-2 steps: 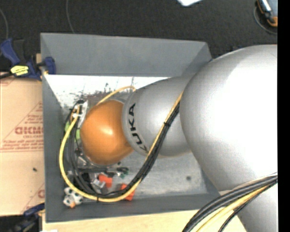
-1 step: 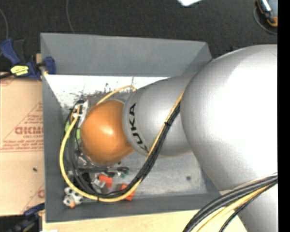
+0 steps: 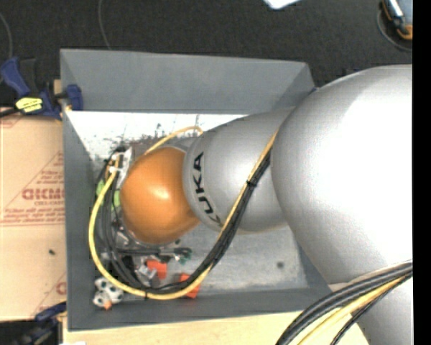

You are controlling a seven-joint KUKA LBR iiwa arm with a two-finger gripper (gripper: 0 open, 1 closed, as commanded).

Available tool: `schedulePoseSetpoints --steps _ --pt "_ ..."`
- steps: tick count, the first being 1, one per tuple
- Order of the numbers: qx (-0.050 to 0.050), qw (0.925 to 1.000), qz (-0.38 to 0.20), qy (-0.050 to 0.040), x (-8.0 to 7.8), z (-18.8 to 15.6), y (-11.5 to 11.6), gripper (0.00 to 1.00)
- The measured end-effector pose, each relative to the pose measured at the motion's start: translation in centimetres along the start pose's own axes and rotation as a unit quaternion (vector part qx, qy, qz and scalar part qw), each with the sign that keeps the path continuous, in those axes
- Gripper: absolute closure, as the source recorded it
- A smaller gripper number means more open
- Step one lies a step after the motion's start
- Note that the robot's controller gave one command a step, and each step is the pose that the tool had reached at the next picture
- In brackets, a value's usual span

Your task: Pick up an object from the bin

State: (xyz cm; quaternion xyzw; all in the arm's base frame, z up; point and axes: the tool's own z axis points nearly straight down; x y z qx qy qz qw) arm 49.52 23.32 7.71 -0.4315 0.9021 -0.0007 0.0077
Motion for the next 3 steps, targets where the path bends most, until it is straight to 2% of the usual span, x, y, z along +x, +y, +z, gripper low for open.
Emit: schedulePoseSetpoints --steps 2,3 --pt "-0.002 1.0 0.0 0.0038 0.1 -3.3 0.1 1.0" --pt "0.0 1.0 0.0 0.0014 -0.1 -5.2 0.0 1.0"
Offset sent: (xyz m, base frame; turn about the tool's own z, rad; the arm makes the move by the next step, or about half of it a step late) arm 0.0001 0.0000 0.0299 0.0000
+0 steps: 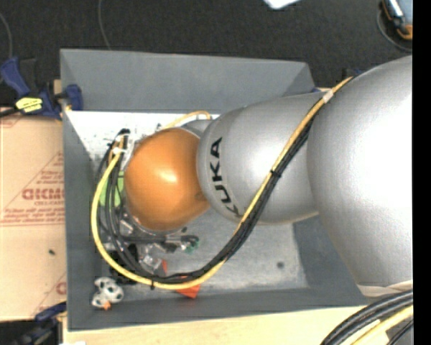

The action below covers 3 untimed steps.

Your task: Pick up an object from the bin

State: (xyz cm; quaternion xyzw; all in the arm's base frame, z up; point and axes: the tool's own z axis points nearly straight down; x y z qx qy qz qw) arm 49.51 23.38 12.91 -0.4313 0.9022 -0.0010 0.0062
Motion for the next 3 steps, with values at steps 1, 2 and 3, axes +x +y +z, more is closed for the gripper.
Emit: schedulePoseSetpoints --steps 1,2,3 --pt "0.0 1.0 0.001 -0.0008 0.0 -1.3 0.0 1.0" --pt "0.001 1.0 0.001 -0.0018 -0.1 -2.0 -0.1 1.0" --pt "0.001 1.0 0.002 -0.0024 -0.1 -2.4 -0.1 1.0"
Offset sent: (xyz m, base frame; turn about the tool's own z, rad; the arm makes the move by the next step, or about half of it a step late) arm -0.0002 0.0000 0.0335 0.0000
